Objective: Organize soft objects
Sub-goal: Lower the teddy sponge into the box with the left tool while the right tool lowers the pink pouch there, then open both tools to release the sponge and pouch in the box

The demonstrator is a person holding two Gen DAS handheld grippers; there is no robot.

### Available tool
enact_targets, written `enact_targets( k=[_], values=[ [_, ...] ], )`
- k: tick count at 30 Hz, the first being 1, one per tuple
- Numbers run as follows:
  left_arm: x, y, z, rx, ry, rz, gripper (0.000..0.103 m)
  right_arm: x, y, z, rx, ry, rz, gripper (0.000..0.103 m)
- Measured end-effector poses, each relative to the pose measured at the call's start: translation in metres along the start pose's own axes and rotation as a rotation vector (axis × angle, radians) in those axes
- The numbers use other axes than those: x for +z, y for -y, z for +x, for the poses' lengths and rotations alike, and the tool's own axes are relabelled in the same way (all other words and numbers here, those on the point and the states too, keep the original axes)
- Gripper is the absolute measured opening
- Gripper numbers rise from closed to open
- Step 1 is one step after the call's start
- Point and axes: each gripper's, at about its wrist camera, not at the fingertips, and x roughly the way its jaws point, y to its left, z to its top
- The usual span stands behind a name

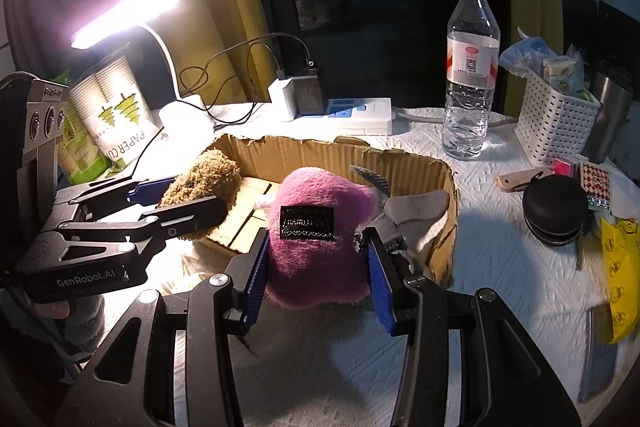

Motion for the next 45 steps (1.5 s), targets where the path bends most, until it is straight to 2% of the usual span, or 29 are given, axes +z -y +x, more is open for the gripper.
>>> enact_targets(
  k=[16, 27, 30, 32, 37, 45],
  values=[
    [0.000, -0.010, 0.044, 0.003, -0.089, -0.034, 0.050, 0.007, 0.013, 0.028, 0.016, -0.042, 0.021, 0.048],
    [-0.003, -0.013, 0.061, -0.005, -0.140, -0.050, 0.053, 0.007, 0.018, 0.042, 0.027, -0.070, 0.034, 0.048],
    [-0.003, -0.013, 0.064, -0.010, -0.150, -0.049, 0.058, 0.005, 0.019, 0.046, 0.025, -0.086, 0.040, 0.049],
    [-0.003, -0.013, 0.065, -0.008, -0.151, -0.051, 0.067, 0.005, 0.020, 0.048, 0.025, -0.091, 0.042, 0.050],
    [-0.001, -0.013, 0.060, -0.013, -0.136, -0.057, 0.073, 0.005, 0.021, 0.045, 0.021, -0.082, 0.045, 0.055],
    [0.001, -0.012, 0.043, 0.000, -0.101, -0.056, 0.075, 0.006, 0.018, 0.034, 0.007, -0.060, 0.045, 0.055]
  ],
)
